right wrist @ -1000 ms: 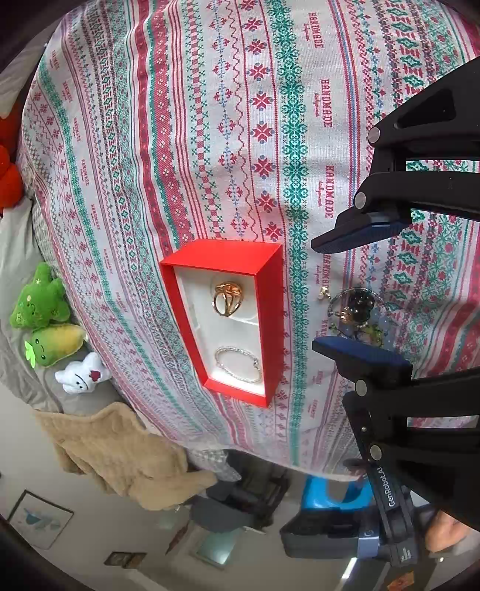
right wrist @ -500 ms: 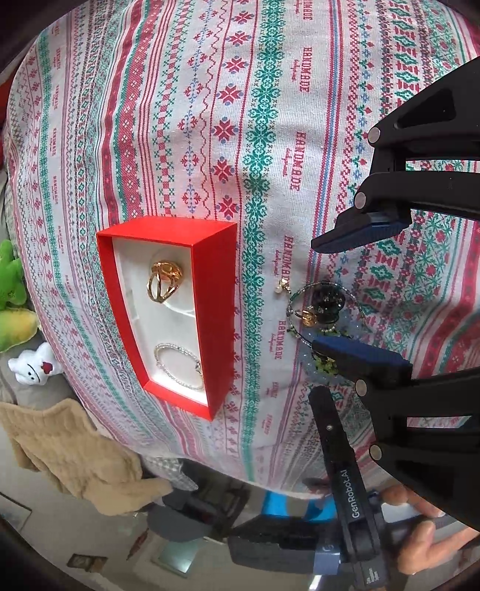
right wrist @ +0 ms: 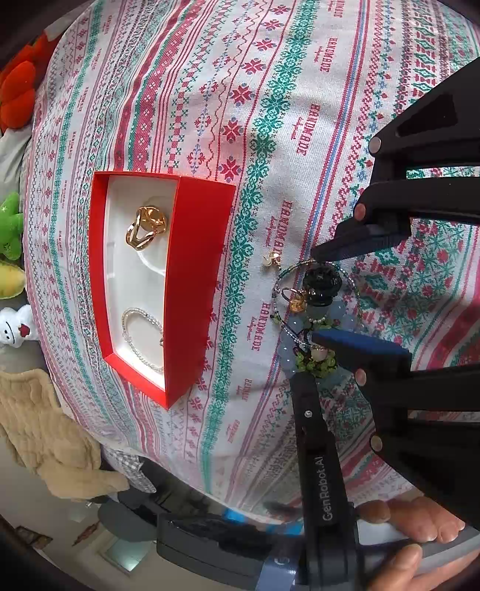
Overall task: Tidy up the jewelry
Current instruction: 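Grasp the light-blue bead bracelet with the left tool while the right tool grasps the black ring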
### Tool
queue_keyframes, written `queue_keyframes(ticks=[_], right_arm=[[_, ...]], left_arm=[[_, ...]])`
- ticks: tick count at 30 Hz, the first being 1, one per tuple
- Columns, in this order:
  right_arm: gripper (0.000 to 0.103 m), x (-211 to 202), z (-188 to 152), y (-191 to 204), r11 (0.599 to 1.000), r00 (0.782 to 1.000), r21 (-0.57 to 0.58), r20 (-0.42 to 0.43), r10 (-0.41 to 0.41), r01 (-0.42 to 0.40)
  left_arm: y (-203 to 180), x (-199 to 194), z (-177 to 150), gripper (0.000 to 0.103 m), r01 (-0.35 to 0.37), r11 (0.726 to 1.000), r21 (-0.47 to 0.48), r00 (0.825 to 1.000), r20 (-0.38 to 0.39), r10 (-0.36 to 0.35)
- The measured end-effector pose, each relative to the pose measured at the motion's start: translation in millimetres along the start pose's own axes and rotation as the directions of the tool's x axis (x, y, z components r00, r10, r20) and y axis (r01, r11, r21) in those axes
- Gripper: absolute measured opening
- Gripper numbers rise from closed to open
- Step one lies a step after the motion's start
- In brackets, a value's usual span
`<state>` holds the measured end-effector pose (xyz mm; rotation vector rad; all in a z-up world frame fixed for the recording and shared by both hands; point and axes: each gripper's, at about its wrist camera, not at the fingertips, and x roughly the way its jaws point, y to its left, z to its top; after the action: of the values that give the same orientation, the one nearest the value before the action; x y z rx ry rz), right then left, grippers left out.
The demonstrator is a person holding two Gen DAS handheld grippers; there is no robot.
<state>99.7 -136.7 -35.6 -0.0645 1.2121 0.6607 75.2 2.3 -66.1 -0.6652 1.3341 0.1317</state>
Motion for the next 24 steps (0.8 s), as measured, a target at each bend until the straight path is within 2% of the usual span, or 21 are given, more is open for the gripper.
queue_keyframes(ticks=[3,8,13,20,22,24], right_arm=[[0.021,6,1,3,0.999,1.000,-0.023,-0.010,-0.027,0.027],[0.021,8,1,11,0.999,1.000,-0.045,0.000,-0.029,0.029],[0.021,-9,1,13,0.999,0.999,-0.050,0.039,0.009,-0.007],[0.021,-25,4,2,1.000,0.997,-0.014,0.076,0.003,-0.002],[0.021,-31,5,-3,1.000,0.996,-0.001,0.090,0.001,-0.001],[0.021,-33,6,-5,1.000,0.995,0.007,0.099,0.004,-0.005]], left_arm=[[-2,1,0,0.015,-0.002,1.000,0.008,1.000,0.003,0.002],[-6,-5,0,0.012,-0.001,1.000,0.021,1.000,0.028,0.001],[-9,-24,-3,0.012,0.060,0.998,0.030,0.995,0.082,-0.062],[-14,-47,-9,0.011,0.109,0.992,0.071,0.985,0.126,-0.117],[-19,-56,-11,0.000,0.138,0.986,0.094,0.979,0.139,-0.151],[-25,-68,-14,0.000,0.162,0.979,0.125,0.970,0.163,-0.181]])
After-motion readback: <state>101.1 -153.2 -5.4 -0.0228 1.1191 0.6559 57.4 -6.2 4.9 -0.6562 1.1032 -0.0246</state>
